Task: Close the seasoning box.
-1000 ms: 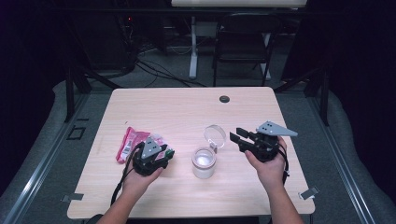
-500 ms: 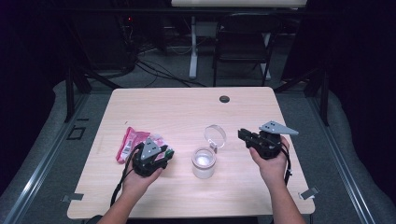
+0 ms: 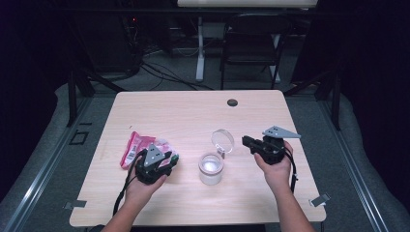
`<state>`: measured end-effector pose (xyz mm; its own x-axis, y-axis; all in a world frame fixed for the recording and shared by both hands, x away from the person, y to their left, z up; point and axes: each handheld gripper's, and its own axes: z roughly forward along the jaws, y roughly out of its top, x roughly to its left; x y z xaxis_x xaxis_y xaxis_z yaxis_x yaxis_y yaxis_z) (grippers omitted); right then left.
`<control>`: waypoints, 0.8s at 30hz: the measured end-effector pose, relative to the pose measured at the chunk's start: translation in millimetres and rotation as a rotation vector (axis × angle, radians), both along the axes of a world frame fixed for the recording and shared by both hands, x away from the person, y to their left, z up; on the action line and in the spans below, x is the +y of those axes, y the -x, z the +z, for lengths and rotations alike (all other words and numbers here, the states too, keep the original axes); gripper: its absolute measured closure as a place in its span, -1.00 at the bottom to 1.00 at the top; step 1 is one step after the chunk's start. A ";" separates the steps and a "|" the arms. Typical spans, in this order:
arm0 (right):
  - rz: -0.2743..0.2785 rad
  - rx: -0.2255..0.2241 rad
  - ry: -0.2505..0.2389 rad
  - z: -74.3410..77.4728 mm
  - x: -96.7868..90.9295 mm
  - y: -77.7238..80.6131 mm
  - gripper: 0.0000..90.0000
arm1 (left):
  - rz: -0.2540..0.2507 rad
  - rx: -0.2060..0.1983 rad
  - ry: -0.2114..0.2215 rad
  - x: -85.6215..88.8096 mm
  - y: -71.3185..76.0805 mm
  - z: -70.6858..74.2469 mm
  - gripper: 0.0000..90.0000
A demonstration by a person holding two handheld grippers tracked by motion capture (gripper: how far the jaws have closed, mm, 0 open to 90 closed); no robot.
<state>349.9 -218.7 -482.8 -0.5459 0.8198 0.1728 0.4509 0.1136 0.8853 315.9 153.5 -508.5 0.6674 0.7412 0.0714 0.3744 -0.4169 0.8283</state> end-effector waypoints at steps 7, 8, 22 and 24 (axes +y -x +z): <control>0.031 0.024 0.022 -10.1 11.8 -5.4 0.88 | -0.003 -0.001 0.010 -0.8 -0.5 4.0 0.49; 0.035 0.029 0.031 -11.1 12.7 -6.0 0.88 | -0.003 -0.003 0.009 -1.9 -0.4 5.1 0.50; 0.058 0.035 0.016 -13.5 19.9 -10.8 0.87 | -0.071 0.038 0.032 -34.5 -12.1 24.8 0.95; 0.063 0.037 0.019 -13.1 20.3 -11.3 0.87 | -0.072 0.041 0.041 -39.0 -15.7 28.9 0.99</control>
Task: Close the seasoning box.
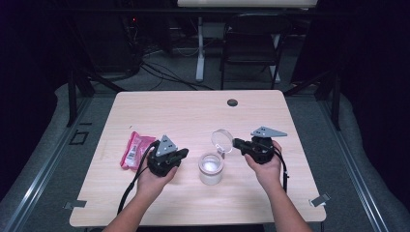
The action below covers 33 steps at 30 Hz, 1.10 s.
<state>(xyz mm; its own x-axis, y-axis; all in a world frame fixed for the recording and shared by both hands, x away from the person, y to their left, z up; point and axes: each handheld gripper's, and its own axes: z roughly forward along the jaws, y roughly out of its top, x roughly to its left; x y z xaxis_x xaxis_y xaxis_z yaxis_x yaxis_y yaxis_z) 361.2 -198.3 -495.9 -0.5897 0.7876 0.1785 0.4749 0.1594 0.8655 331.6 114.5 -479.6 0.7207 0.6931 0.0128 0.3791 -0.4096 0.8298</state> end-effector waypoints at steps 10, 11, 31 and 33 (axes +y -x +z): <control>0.008 0.002 0.003 -0.5 2.4 -0.4 0.87 | -0.015 0.025 0.023 -23.8 -15.7 14.4 1.00; 0.008 0.001 0.003 -0.3 2.4 -0.3 0.87 | -0.019 0.025 0.024 -25.6 -16.8 15.5 1.00; 0.053 -0.027 0.008 6.2 14.0 7.6 0.86 | -0.078 0.021 0.002 -53.1 -20.2 28.5 1.00; 0.049 -0.040 0.021 7.4 16.3 9.2 0.86 | -0.079 0.022 0.002 -51.7 -18.8 27.9 1.00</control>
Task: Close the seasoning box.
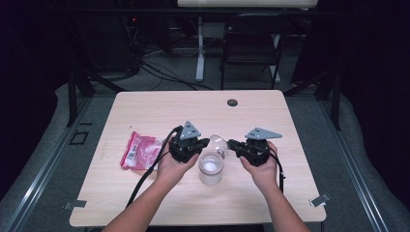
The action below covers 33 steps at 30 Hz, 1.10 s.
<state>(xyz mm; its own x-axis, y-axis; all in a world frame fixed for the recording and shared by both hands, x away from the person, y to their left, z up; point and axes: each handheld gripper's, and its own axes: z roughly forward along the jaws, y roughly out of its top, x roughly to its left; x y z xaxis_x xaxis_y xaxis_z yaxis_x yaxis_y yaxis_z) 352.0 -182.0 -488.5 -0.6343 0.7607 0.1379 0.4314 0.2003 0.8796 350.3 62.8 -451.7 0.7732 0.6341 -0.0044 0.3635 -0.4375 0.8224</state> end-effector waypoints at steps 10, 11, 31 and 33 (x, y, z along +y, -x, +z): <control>0.021 -0.001 0.001 0.9 3.9 2.4 0.84 | -0.013 0.013 -0.003 2.9 6.4 -7.1 1.00; 0.028 -0.002 0.000 0.9 4.3 2.5 0.84 | -0.016 0.018 -0.002 3.2 7.1 -7.9 1.00; 0.091 -0.015 0.016 1.4 16.1 8.5 0.82 | -0.024 0.053 -0.005 14.5 21.3 -30.0 0.99; 0.095 -0.015 0.017 1.3 16.9 8.9 0.82 | -0.018 0.055 0.000 15.3 22.5 -32.6 0.99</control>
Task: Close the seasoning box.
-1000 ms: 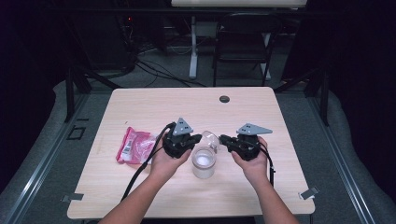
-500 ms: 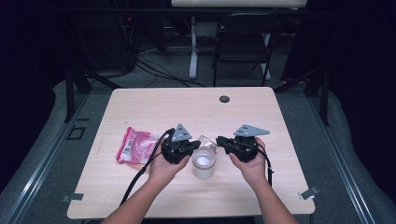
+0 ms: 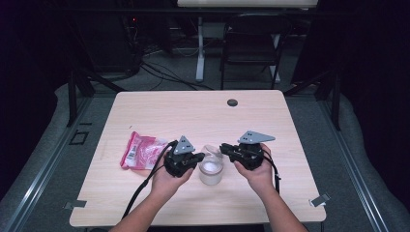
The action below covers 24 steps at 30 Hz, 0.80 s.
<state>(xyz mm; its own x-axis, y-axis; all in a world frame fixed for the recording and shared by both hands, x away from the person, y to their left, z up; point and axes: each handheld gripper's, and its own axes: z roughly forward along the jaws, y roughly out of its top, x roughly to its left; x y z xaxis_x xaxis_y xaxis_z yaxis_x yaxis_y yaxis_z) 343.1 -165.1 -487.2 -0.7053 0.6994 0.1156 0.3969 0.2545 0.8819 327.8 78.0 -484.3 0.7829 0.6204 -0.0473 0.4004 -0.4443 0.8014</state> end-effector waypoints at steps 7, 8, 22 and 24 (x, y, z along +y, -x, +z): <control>0.017 -0.001 0.006 -1.5 3.4 1.0 0.81 | -0.004 0.008 -0.002 3.6 3.4 -6.7 0.99; 0.019 0.000 0.009 -1.8 3.5 1.0 0.81 | -0.003 0.008 -0.003 4.3 4.0 -7.5 0.99; 0.035 -0.002 0.021 -6.2 7.3 1.8 0.79 | 0.007 0.012 -0.002 11.1 10.5 -20.2 0.99; 0.036 -0.004 0.025 -6.5 7.9 2.2 0.79 | 0.008 0.017 0.003 12.6 11.3 -21.4 0.99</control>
